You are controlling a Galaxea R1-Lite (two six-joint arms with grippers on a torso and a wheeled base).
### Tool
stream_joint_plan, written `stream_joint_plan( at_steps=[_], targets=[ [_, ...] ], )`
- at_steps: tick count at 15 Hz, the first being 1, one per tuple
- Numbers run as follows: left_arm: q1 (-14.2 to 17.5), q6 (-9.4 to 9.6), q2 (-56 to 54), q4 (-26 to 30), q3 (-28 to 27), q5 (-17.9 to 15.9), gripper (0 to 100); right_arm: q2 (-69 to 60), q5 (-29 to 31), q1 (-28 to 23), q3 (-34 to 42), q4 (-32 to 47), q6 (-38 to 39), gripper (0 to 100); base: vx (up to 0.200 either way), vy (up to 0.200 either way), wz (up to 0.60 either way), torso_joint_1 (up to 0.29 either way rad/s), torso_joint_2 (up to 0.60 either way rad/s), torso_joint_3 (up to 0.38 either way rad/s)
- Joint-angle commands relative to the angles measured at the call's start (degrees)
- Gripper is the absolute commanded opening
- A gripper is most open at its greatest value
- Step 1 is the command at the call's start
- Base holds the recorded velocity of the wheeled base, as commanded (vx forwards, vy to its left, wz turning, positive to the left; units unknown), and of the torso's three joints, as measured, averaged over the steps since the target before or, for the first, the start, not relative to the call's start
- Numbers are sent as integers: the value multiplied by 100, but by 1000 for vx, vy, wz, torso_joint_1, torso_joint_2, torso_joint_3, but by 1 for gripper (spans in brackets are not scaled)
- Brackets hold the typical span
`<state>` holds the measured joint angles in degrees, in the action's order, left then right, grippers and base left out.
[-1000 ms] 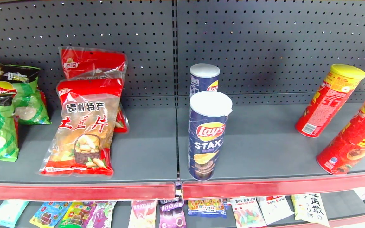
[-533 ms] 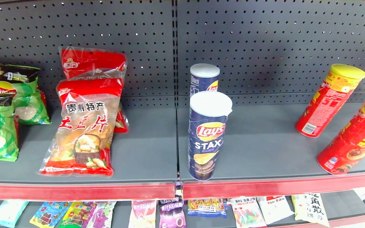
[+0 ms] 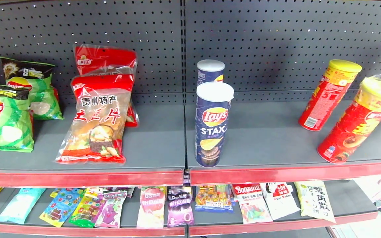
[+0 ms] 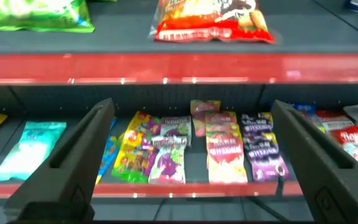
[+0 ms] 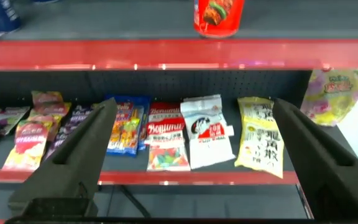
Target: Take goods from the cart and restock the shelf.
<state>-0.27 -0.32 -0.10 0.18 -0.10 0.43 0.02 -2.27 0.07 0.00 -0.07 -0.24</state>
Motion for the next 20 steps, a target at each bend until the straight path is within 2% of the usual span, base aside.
stream_joint_plan(
  at_steps=[1,3,20],
  targets=[
    [-8,-3,10,-1,1,1,100,-2,-2,1,0,-1,-2,100,0,0,0,0,0,0],
    [-8,-3,10,-1,1,1,100,-2,-2,1,0,-1,-11,100,0,0,0,0,0,0],
    [0,-3,10,-1,1,1,100,-2,-2,1,0,-1,-2,100,0,-200,0,3,0,2]
  ],
)
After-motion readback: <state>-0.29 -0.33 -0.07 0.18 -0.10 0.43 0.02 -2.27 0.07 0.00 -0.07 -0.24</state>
